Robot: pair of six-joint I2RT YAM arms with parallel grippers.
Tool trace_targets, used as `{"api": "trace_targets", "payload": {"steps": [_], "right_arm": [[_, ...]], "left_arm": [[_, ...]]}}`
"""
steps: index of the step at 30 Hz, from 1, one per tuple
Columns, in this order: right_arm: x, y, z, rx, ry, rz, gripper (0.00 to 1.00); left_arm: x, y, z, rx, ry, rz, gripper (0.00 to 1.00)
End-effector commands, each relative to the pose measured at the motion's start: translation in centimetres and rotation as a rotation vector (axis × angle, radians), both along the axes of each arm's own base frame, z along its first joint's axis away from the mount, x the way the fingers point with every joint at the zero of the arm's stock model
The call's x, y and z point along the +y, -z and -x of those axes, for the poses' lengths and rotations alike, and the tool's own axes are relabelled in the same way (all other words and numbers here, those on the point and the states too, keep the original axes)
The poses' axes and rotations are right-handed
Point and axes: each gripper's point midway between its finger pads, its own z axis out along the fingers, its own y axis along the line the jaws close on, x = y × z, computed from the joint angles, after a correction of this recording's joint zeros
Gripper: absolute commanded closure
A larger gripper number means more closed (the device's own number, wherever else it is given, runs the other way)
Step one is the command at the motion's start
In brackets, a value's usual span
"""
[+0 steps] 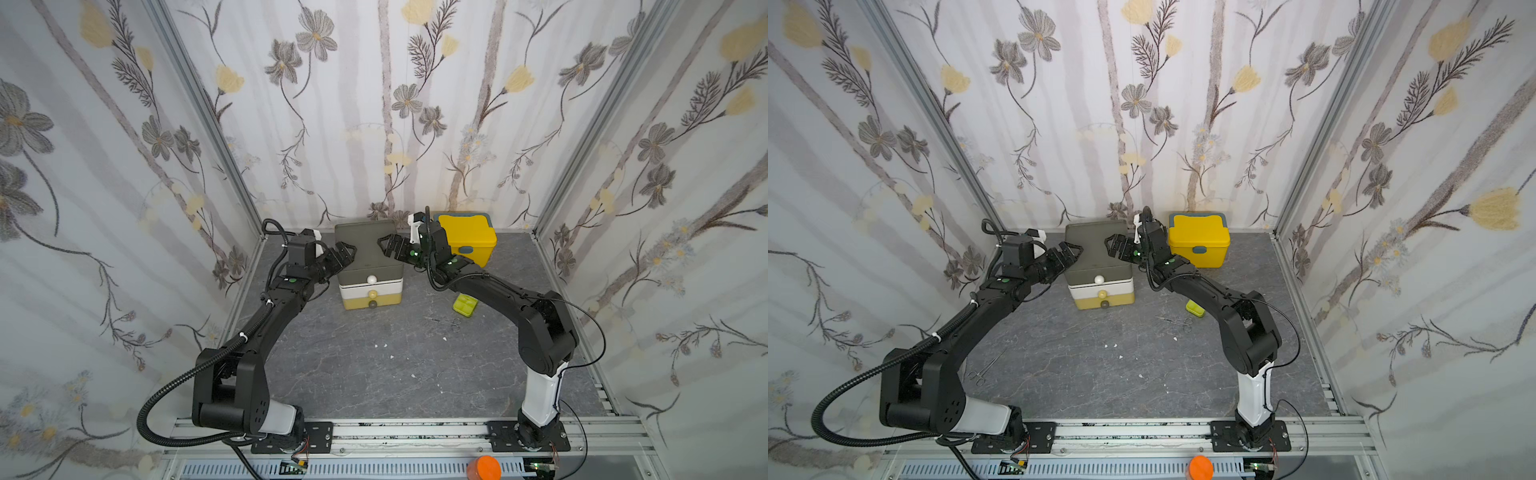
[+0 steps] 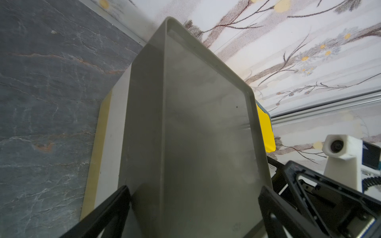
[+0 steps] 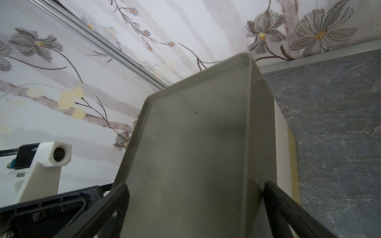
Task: Take the mice out of the drawer
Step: Adjust the storage box at the center of the board.
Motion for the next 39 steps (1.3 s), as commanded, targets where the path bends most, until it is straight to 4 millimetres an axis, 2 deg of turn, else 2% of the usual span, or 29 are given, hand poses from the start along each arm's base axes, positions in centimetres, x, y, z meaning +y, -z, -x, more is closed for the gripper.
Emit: {"api": "trace_targets", "payload": {"steps": [1, 5, 9, 10, 16, 18, 23, 27, 31, 32, 33, 34, 36, 39], "right_arm": [[1.5, -0.4, 1.4, 0.007, -0.101, -0.010, 0.01], [2.0, -0.4, 2.1, -0.002, -0.148, 0.013, 0.01], [2.0, -0.4, 2.8, -0.013, -0.188, 0.046, 0.01], [2.0, -0.4, 3.0, -0.015, -0.197, 0.055, 0.00], [1.1, -1.6, 3.3, -0.050, -0.190, 0.077, 0.01], [0.4, -1.6, 2.8, -0.043, -0.171, 0.085, 0.01], [-2.9, -3.1, 2.0, -0.061, -0.088, 0.097, 0.01], [-5.9, -4.0, 2.4, -0.056, -0.033, 0.083, 0.01], [-8.2, -3.5, 3.9, -0.026, 0.020, 0.063, 0.01], [-8.2, -2.8, 4.3, -0.011, 0.020, 0.049, 0.01], [-8.5, -3.7, 5.2, -0.024, 0.017, 0.020, 0.01], [-8.7, -3.5, 5.6, -0.015, 0.023, -0.002, 0.00], [-8.9, -3.3, 6.0, -0.011, 0.033, -0.031, 0.01], [-8.7, -3.3, 6.0, -0.010, 0.031, -0.057, 0.00]], "left_arm": [[-2.1, -1.5, 1.9, -0.025, 0.076, 0.075, 0.02], [-3.3, -1.7, 3.9, -0.031, 0.094, 0.090, 0.02], [-4.3, -1.1, 5.4, -0.009, 0.106, 0.082, 0.02], [-4.4, -2.2, 6.0, -0.037, 0.109, 0.086, 0.02], [-5.7, -3.8, 7.8, -0.062, 0.124, 0.095, 0.02], [-5.6, -3.8, 8.2, -0.067, 0.118, 0.075, 0.02], [-3.0, -3.7, 7.9, -0.061, 0.013, -0.070, 0.01], [-0.7, -5.3, 6.7, -0.114, -0.072, -0.192, 0.00], [2.5, -6.5, 4.0, -0.129, -0.156, -0.255, 0.00], [3.2, -6.9, 3.1, -0.137, -0.169, -0.249, 0.00], [3.7, -7.4, 2.4, -0.154, -0.173, -0.244, 0.00], [4.4, -7.9, 1.6, -0.178, -0.181, -0.239, 0.00], [5.5, -7.8, -0.3, -0.181, -0.199, -0.267, 0.00], [6.2, -7.8, -3.0, -0.201, -0.166, -0.278, 0.00]]}}
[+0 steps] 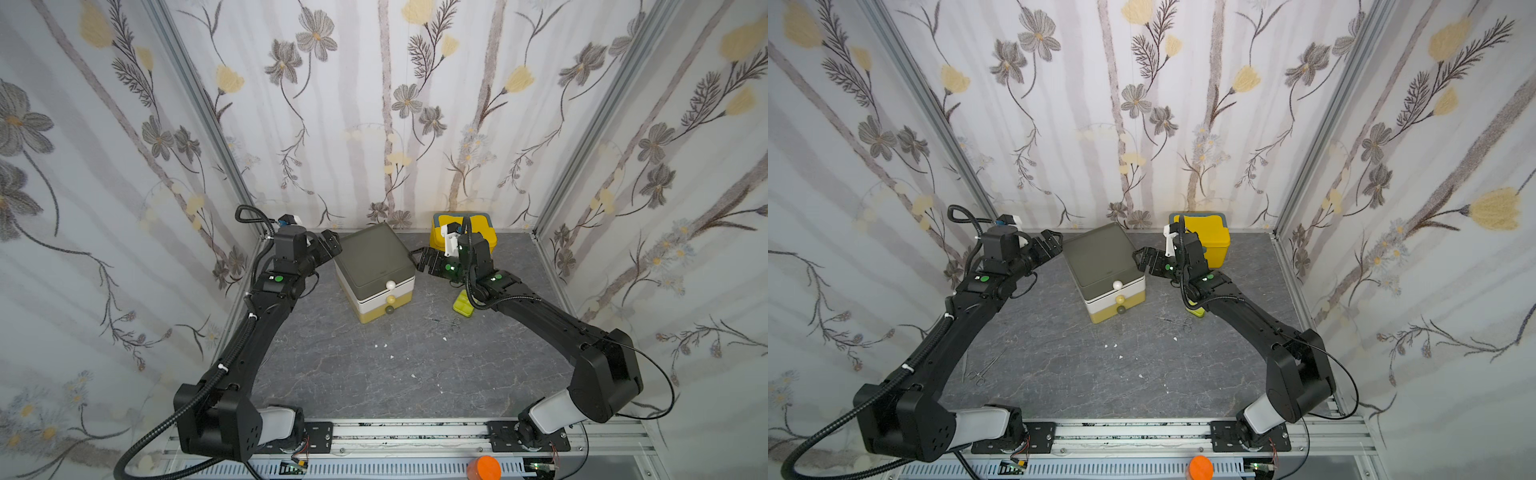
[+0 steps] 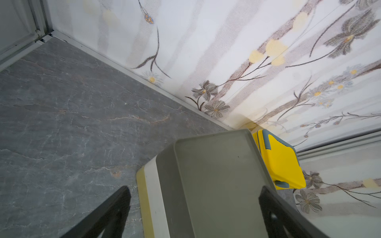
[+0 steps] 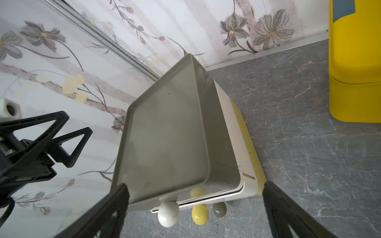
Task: Take the mice out of the drawer
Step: Adjust the storage box at the center of the board.
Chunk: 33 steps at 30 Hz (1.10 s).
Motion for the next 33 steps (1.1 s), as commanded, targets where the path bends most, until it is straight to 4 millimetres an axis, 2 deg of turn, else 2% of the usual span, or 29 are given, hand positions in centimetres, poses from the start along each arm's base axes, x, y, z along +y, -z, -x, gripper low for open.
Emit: {"api": "trace_targets", "payload": {"steps": [1, 2, 8, 13, 14, 16, 25, 30, 33], "right_arm": [[0.6, -1.9, -0.5, -0.039, 0.004, -0.086, 0.01], [0.6, -2.0, -0.6, -0.039, 0.005, -0.087, 0.01], [1.9, -2.2, -0.9, -0.027, -0.008, -0.133, 0.01], [2.8, -2.4, -1.0, -0.024, -0.020, -0.138, 0.01], [3.1, -1.0, -1.4, -0.001, -0.015, -0.121, 0.01], [3.5, -0.6, -1.6, 0.013, -0.021, -0.116, 0.01], [4.3, -0.1, -1.5, 0.025, -0.024, -0.106, 0.00], [4.6, 0.3, -1.3, 0.038, -0.025, -0.105, 0.01], [4.1, 1.1, -1.5, 0.060, 0.005, -0.079, 0.01]], "left_arm": [[0.3, -0.5, -2.9, -0.044, 0.063, -0.030, 0.00], [0.3, -1.2, -3.8, -0.060, 0.083, -0.022, 0.00], [-1.8, 0.6, -7.9, -0.047, 0.217, 0.009, 0.00], [-3.8, 1.9, -9.8, -0.023, 0.320, 0.073, 0.01], [-4.1, 2.2, -10.1, -0.015, 0.338, 0.081, 0.01], [-4.4, 3.0, -10.4, 0.022, 0.354, 0.090, 0.03], [-6.5, 5.4, -8.5, 0.114, 0.469, 0.115, 0.05], [-7.7, 5.8, -6.7, 0.132, 0.508, 0.111, 0.06], [-8.0, 5.9, -5.5, 0.139, 0.509, 0.104, 0.06]]}}
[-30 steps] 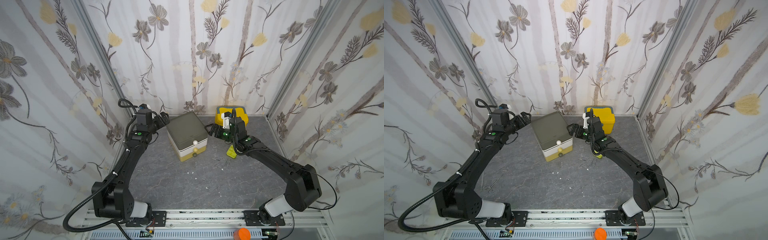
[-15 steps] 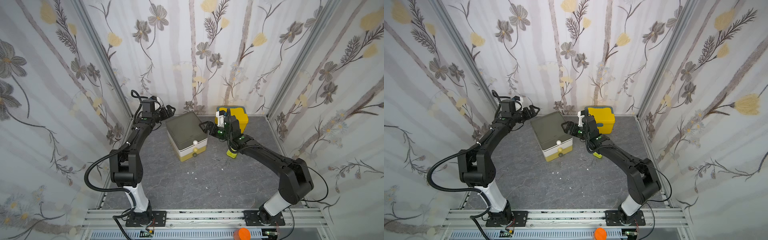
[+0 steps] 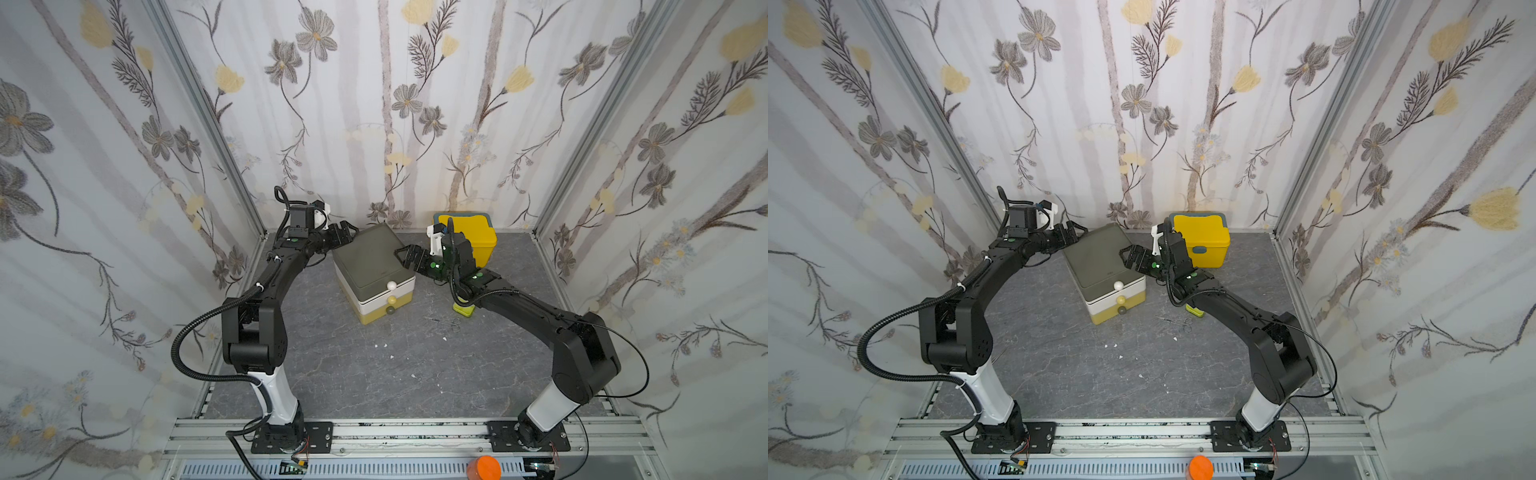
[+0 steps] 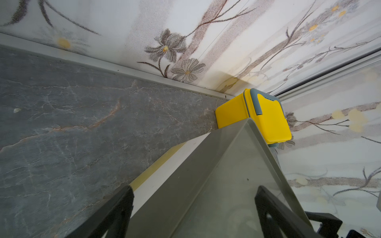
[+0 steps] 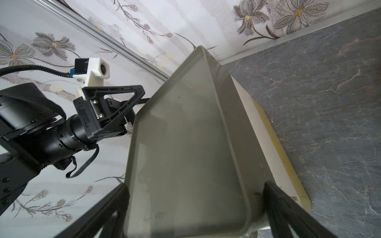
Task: Take the mice out of the drawer
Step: Adjust the storage box at the center of the board.
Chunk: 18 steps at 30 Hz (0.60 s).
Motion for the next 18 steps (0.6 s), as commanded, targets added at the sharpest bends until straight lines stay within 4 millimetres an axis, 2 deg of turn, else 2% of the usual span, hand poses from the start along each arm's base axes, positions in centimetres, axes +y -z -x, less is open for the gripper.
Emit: {"api": "trace_targets", "payload": {"steps": [1, 7, 9, 10, 13, 16, 18], "right_arm": [[-0.5, 0.3, -0.2, 0.021, 0.041, 0.013, 0.01], [-2.9, 0.4, -0.2, 0.044, 0.102, 0.043, 0.01], [-4.2, 1.3, -0.4, 0.066, 0.135, 0.063, 0.01], [-5.3, 0.2, -0.1, 0.050, 0.155, 0.054, 0.01], [-6.7, 0.1, 0.6, 0.054, 0.171, 0.050, 0.01], [-6.9, 0.5, 1.6, 0.078, 0.141, 0.038, 0.01], [-5.8, 0.3, 2.4, 0.086, 0.081, 0.005, 0.00]], "left_arm": [[-1.6, -0.1, 2.2, 0.030, 0.063, 0.025, 0.07], [-1.9, 0.4, 5.0, 0.046, 0.050, 0.002, 0.07], [-1.7, 0.5, 5.9, 0.041, 0.035, -0.006, 0.07], [-1.5, 0.5, 6.3, 0.040, 0.025, -0.007, 0.07], [-1.4, 0.8, 7.4, 0.038, 0.021, 0.005, 0.07], [-1.5, 0.9, 8.0, 0.037, 0.018, 0.014, 0.07], [-1.6, 0.8, 8.4, 0.033, 0.015, 0.013, 0.07]]}}
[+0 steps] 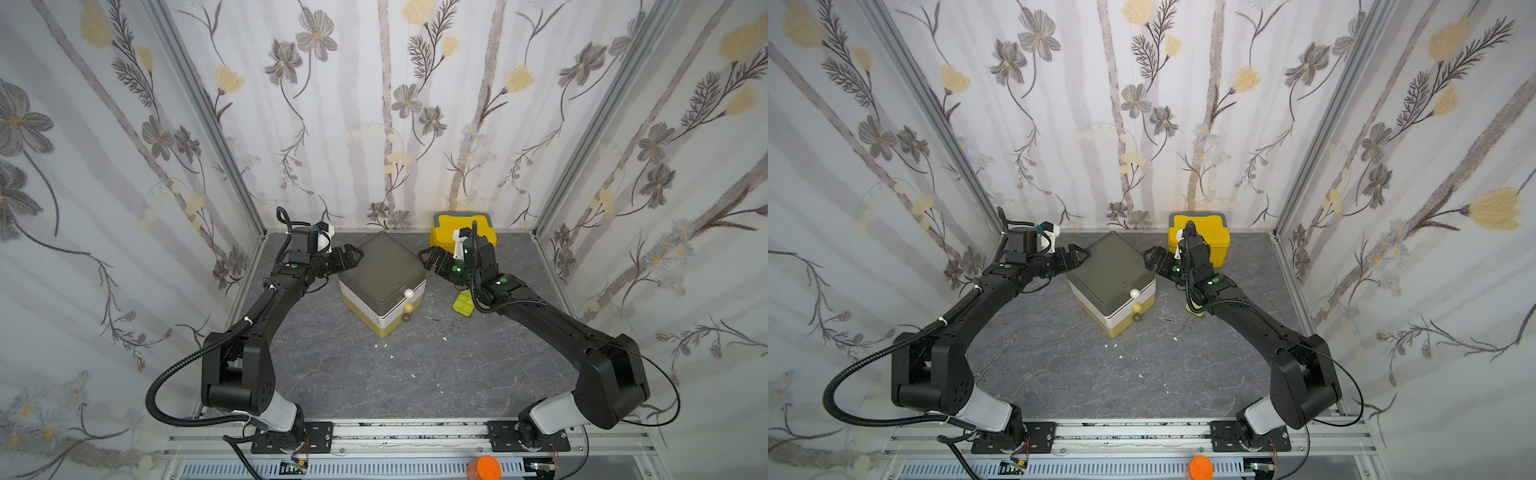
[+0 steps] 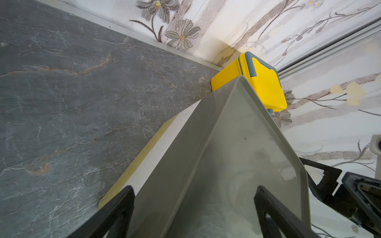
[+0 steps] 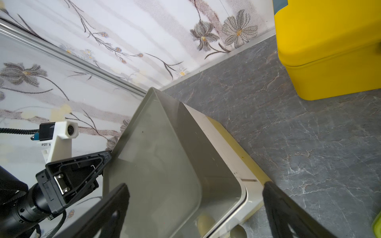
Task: Take the mice out of the drawer
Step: Adjust the storage box at the center of the board.
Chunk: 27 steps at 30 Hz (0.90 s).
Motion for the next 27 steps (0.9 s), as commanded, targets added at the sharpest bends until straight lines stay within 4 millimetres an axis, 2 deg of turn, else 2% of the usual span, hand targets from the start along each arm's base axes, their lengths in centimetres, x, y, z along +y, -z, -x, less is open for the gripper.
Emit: {"api": "trace_targets", "payload": {"steps": [1, 6, 16, 20, 21, 23, 27], "right_arm": [[1.5, -0.3, 1.3, 0.026, -0.081, -0.055, 0.01], [3.1, -0.8, 1.5, 0.020, -0.137, -0.072, 0.01], [6.4, -1.1, 1.9, 0.001, -0.252, -0.104, 0.01], [7.8, -1.7, 2.5, -0.012, -0.289, -0.123, 0.01], [8.4, -0.6, 2.4, 0.009, -0.296, -0.114, 0.01], [9.2, -0.6, 2.6, 0.005, -0.313, -0.118, 0.00], [10.5, -0.8, 3.1, 0.002, -0.351, -0.133, 0.01]], "left_arm": [[-0.5, -0.4, 0.6, -0.002, 0.009, 0.024, 0.07], [-0.3, -1.2, 1.8, -0.022, -0.007, 0.022, 0.08], [-0.5, -1.6, 5.3, -0.020, 0.002, 0.048, 0.08], [0.8, -1.2, 6.5, -0.010, -0.056, 0.004, 0.08], [1.1, -1.6, 7.0, -0.016, -0.069, 0.002, 0.08], [1.4, -1.7, 7.7, -0.016, -0.088, 0.006, 0.08], [3.7, -1.2, 8.2, 0.002, -0.206, -0.061, 0.08]]}}
